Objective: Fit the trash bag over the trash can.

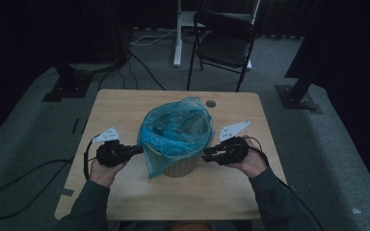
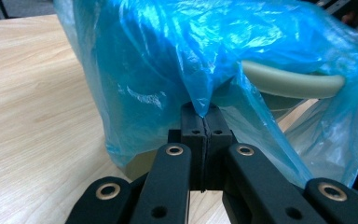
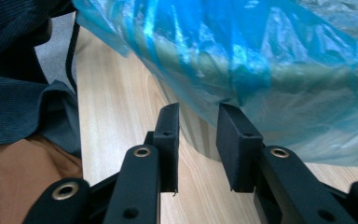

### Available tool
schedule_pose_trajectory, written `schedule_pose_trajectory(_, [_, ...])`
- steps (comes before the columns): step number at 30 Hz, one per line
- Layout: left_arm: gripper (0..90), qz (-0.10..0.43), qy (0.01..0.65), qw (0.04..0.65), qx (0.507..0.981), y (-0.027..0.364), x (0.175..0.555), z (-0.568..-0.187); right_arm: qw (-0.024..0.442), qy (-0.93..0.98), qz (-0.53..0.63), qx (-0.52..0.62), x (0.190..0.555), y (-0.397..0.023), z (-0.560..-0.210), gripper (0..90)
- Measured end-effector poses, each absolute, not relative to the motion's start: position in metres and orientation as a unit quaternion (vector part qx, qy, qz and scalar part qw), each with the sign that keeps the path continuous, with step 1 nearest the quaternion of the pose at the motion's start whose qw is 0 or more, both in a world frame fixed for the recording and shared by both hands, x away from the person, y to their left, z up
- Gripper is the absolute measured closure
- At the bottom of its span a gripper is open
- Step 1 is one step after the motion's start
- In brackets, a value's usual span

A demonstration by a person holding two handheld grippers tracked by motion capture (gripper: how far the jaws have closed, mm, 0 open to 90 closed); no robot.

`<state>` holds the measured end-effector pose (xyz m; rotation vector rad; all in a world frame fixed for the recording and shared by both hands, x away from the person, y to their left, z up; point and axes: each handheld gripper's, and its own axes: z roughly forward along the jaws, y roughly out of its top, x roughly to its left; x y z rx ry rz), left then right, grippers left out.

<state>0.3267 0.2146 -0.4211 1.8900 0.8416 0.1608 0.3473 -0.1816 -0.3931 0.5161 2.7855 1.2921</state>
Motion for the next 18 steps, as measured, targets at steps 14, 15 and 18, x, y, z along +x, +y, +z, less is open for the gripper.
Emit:
schedule_pose_trajectory(14, [90.0, 0.074, 0.388, 0.482, 0.782, 0.223, 0.334, -0.436, 0.015, 0.899, 0.404, 0.170, 0.348, -0.168, -0.400, 90.0])
schedule_pose_trajectory(15, [90.0, 0.075, 0.392, 0.481, 0.781, 0.224, 0.335, -0.437, 0.010, 0.901, 0.399, 0.167, 0.348, -0.167, -0.401, 90.0])
schedule_pose_trajectory(18, [90.0, 0.076, 0.404, 0.479, 0.776, 0.229, 0.337, -0.440, 0.000, 0.909, 0.387, 0.156, 0.346, -0.165, -0.405, 90.0])
